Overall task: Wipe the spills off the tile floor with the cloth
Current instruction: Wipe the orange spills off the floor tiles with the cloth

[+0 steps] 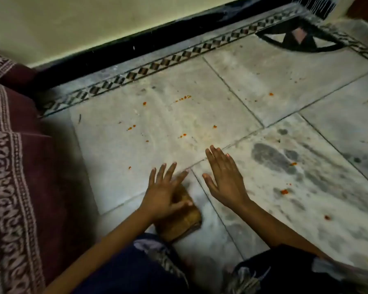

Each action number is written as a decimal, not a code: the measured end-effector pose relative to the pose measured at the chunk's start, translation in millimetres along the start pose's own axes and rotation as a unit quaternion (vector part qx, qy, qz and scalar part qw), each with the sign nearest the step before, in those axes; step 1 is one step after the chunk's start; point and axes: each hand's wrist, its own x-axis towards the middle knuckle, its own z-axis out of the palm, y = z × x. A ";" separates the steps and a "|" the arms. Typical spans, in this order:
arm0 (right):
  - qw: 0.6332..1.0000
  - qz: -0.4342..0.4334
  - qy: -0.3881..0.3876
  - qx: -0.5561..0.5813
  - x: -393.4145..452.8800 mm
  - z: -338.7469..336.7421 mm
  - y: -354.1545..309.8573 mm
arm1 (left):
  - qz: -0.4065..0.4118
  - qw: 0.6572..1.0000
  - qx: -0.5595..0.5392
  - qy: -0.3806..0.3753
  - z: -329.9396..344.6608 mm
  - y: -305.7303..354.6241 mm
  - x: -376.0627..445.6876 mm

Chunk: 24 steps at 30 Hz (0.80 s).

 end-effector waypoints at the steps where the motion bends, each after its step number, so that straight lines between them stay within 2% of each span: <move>1: 1.000 -0.007 -0.011 0.000 -5.5 5.7 0.3 | -0.002 0.999 0.003 -0.044 7.0 4.5 -8.3; 2: 1.000 -0.010 -0.017 -0.009 -7.7 7.3 1.3 | 0.008 0.997 0.011 -0.072 14.9 8.6 -13.2; 4: 0.999 -0.006 -0.042 -0.020 -17.2 16.2 2.4 | 0.021 0.996 0.012 -0.083 36.3 13.2 -29.6; 9: 0.998 -0.006 -0.052 -0.019 -28.6 27.0 8.2 | 0.054 0.995 0.086 -0.014 60.1 8.4 -42.9; 12: 0.998 -0.008 -0.060 -0.015 -30.0 26.9 10.1 | 0.052 0.996 0.075 -0.017 52.8 7.2 -38.6; 19: 0.996 -0.027 -0.079 -0.013 -19.8 26.9 15.9 | -0.009 1.000 -0.007 -0.008 18.4 -14.8 -14.7; 24: 0.993 -0.028 -0.115 -0.014 3.1 26.7 12.7 | -0.097 0.994 0.008 0.046 -30.0 -36.4 -2.4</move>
